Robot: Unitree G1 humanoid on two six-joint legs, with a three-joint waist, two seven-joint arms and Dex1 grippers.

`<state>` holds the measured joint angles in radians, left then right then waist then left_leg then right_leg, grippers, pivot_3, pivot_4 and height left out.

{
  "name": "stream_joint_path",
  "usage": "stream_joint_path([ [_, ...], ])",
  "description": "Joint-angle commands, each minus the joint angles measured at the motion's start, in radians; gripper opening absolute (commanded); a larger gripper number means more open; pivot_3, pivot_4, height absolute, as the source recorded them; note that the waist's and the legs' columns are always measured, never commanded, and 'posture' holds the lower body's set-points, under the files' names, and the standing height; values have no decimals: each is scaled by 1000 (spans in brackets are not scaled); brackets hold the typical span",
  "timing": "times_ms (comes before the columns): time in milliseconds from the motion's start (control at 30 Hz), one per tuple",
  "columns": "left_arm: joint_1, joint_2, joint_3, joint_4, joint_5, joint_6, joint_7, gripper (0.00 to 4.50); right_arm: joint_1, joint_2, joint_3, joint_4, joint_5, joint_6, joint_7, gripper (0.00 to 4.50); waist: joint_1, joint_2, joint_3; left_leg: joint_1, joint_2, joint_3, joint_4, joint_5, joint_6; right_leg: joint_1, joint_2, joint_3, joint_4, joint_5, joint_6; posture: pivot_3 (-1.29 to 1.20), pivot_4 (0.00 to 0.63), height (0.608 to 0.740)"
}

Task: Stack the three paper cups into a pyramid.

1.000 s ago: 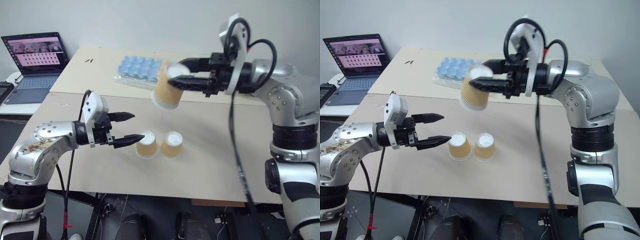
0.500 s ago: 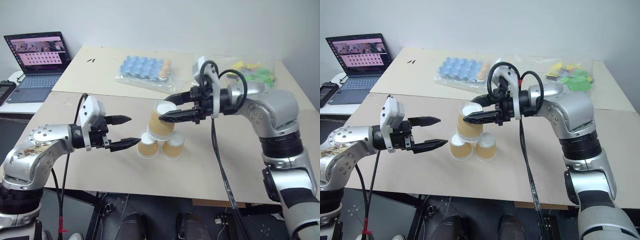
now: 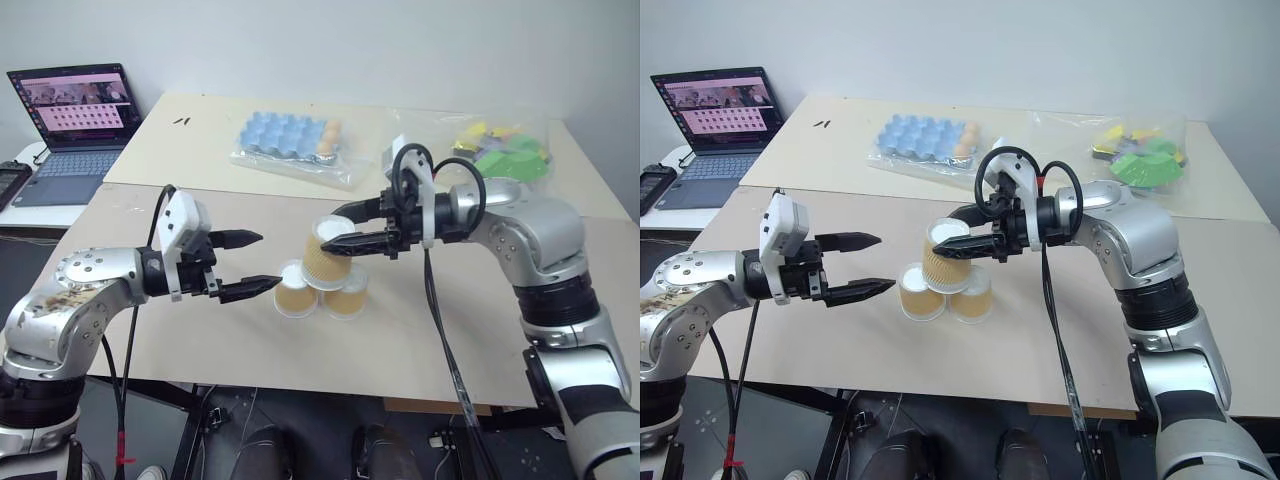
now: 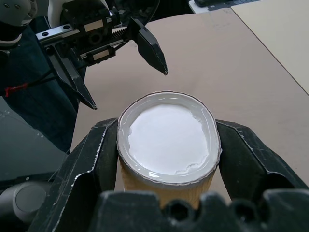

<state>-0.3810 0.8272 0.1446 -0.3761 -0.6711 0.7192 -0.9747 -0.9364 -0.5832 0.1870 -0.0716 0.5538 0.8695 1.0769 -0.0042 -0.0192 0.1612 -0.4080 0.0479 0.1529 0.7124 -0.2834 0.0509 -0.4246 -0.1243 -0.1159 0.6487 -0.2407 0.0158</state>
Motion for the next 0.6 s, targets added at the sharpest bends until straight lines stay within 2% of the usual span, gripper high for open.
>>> stream_joint_path([
  [33, -15, 11, 24, -8, -5, -23, -3, 4500, -5, 5, -19, -29, -12, -33, -13, 4388, 0, 0, 0, 0, 0, 0, 0, 0, 0, 0, 0, 0, 0, 0, 0, 0, 150, 724],
  [133, -15, 9, 23, -7, -4, -24, 0, 4500, -16, -3, -44, -47, 9, -28, 0, 4450, 0, 0, 0, 0, 0, 0, 0, 0, 0, 0, 0, 0, 0, 0, 0, 0, 150, 724],
  [300, -7, 8, 29, -8, -3, -26, 5, 4500, -101, -29, -185, -43, 155, 42, 39, 4450, 1, 0, 0, -1, 0, 0, 0, 0, 0, 0, 0, 0, 0, 0, 0, 0, 150, 724],
  [400, 16, -9, 58, -11, -9, -17, 44, 4500, -173, -34, -345, -1, 313, 138, -6, 4450, 1, 0, 0, 0, 0, -1, 0, 0, 0, 0, 0, 0, 0, 0, 0, 0, 150, 724],
  [467, 45, -32, 100, -2, -5, -9, 104, 4500, -192, -36, -450, 38, 376, 177, -85, 4450, 1, 0, 0, 0, 0, -1, 0, 0, 0, 0, 0, 0, 0, 0, 0, 0, 150, 724],
  [533, 82, -77, 154, 17, 27, -22, 205, 4500, -159, -51, -500, 80, 306, 157, -225, 4450, 2, 0, 0, 1, 0, -1, -1, 0, 0, 1, 0, 0, -1, 0, 0, 0, 150, 724],
  [600, 105, -127, 200, 33, 62, -40, 311, 4500, -76, -89, -444, 73, 135, 73, -346, 4450, 4, -2, -1, 2, 0, -1, 0, 0, 0, 3, -1, 0, -1, 0, 0, 0, 150, 724],
])
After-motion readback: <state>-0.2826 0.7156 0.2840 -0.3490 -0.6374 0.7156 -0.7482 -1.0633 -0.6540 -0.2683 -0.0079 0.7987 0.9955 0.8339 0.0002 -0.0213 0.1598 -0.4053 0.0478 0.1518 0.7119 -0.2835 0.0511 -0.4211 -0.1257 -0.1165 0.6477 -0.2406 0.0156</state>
